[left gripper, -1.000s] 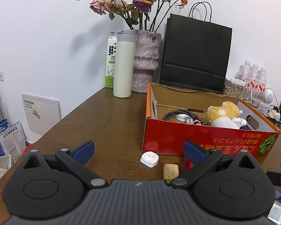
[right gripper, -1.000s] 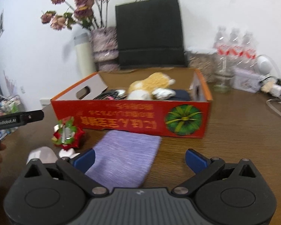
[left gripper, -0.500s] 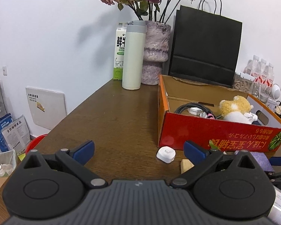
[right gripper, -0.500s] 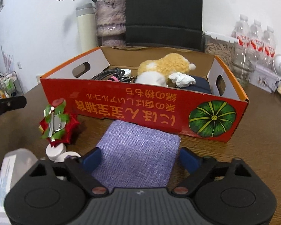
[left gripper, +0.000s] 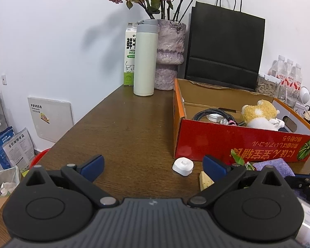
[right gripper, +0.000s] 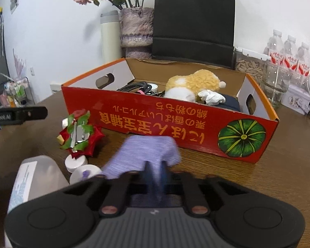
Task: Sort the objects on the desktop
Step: 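Grasp the purple knit cloth with the right gripper while the left grasps the white plastic piece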
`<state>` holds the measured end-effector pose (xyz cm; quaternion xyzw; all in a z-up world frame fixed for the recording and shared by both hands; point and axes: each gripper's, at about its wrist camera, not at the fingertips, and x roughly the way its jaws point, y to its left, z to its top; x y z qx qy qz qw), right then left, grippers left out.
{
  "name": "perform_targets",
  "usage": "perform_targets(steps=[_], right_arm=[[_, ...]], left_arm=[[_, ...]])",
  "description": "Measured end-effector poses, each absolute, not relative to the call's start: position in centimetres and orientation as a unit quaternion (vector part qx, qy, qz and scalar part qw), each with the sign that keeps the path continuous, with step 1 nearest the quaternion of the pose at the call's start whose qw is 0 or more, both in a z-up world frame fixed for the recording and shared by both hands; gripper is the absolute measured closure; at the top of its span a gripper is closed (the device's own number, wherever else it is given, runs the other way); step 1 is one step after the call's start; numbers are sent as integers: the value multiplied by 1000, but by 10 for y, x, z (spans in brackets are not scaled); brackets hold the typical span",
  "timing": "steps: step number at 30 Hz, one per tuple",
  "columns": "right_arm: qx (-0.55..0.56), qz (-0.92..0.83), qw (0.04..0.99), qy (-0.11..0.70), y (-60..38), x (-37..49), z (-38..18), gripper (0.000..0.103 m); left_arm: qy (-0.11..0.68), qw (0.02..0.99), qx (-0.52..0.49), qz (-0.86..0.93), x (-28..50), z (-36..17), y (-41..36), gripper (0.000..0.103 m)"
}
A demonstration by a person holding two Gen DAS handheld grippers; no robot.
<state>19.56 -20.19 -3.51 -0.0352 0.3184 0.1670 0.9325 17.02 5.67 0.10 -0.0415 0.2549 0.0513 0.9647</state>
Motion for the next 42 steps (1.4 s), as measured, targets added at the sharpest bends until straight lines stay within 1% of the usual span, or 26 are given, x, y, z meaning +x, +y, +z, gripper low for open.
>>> perform_targets(steps=[13,26,32,34,37,38,40,42], right_arm=[[46,165,958,231,-239,179,3,99],[122,154,962,189,-284,181,18,99],[110,138,963,202,-285,185,13,99],[102,133,963,210,-285,188,9,99],[93,127,964,214,-284,187,5,99],[91,127,964,215,-284,188,5,99],[89,126,964,216,-284,187,3,99],[87,126,964,217,-283,186,3,99]], left_arm=[[281,958,-40,46,181,-8,56,0],[294,954,-34,44,199,-12,47,0],[301,952,-22,39,207,-14,40,0],[307,951,-19,39,209,-15,39,4],[316,948,-20,36,214,-18,38,15],[318,947,-19,37,217,-18,38,20],[318,947,-22,33,220,-19,37,26],[324,946,-14,31,223,-20,33,39]])
